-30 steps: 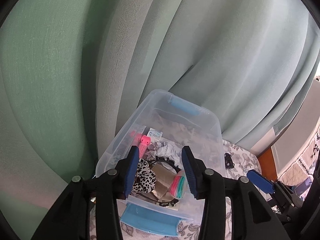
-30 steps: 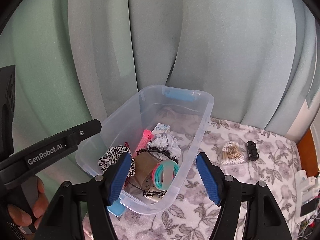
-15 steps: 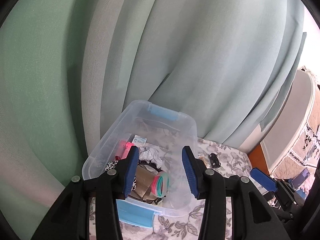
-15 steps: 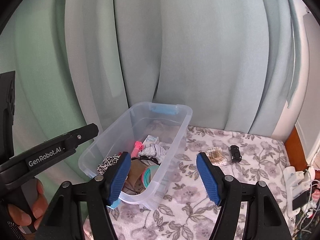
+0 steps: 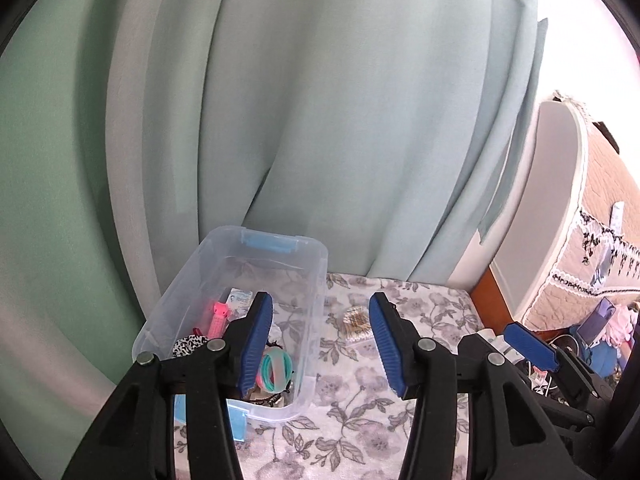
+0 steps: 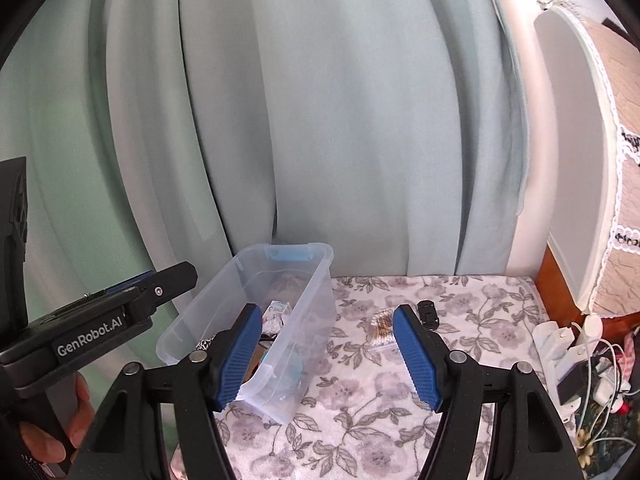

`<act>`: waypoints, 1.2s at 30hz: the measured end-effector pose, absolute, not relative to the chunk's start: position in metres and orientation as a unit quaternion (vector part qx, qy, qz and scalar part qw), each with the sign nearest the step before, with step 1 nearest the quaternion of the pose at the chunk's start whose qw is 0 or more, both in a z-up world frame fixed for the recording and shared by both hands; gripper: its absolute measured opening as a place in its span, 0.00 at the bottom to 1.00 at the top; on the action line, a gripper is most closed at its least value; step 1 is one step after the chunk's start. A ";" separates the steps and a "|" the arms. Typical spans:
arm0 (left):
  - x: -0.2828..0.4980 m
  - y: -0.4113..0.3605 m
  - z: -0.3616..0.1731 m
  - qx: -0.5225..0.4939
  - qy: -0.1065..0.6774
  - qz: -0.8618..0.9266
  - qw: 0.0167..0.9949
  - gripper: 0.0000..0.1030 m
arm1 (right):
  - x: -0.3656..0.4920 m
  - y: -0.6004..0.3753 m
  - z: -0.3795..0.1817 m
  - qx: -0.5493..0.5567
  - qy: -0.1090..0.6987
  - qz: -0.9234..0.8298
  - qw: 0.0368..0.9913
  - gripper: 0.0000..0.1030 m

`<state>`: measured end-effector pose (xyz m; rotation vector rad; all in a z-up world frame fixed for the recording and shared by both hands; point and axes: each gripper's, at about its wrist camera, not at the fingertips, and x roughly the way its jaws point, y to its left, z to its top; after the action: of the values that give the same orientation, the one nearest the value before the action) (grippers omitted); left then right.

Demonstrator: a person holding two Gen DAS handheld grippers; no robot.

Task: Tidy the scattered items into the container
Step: 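Withdraw both tools toward the cotton swab pack and black toy car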

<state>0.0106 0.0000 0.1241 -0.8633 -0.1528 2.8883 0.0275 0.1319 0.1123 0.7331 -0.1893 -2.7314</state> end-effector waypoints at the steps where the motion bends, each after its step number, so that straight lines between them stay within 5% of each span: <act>1: 0.012 0.007 0.126 -0.285 -0.044 0.955 0.066 0.50 | 0.029 0.138 0.113 0.253 -0.071 -0.953 0.150 0.69; 14: 0.016 0.089 0.134 -0.294 0.016 0.950 0.107 0.58 | 0.041 0.219 0.115 0.238 -0.130 -0.956 0.108 0.73; 28: -0.010 0.129 0.098 -0.345 0.027 0.932 0.106 0.62 | 0.020 0.281 0.074 0.278 -0.174 -0.942 0.066 0.97; 36: -0.037 0.139 0.059 -0.387 0.019 0.917 0.095 0.62 | -0.003 0.301 0.041 0.312 -0.180 -0.932 0.043 1.00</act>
<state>-0.0372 0.1393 0.0585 -1.1480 0.0562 2.7186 -0.0026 0.3009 0.0413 0.9548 -0.5490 -2.8501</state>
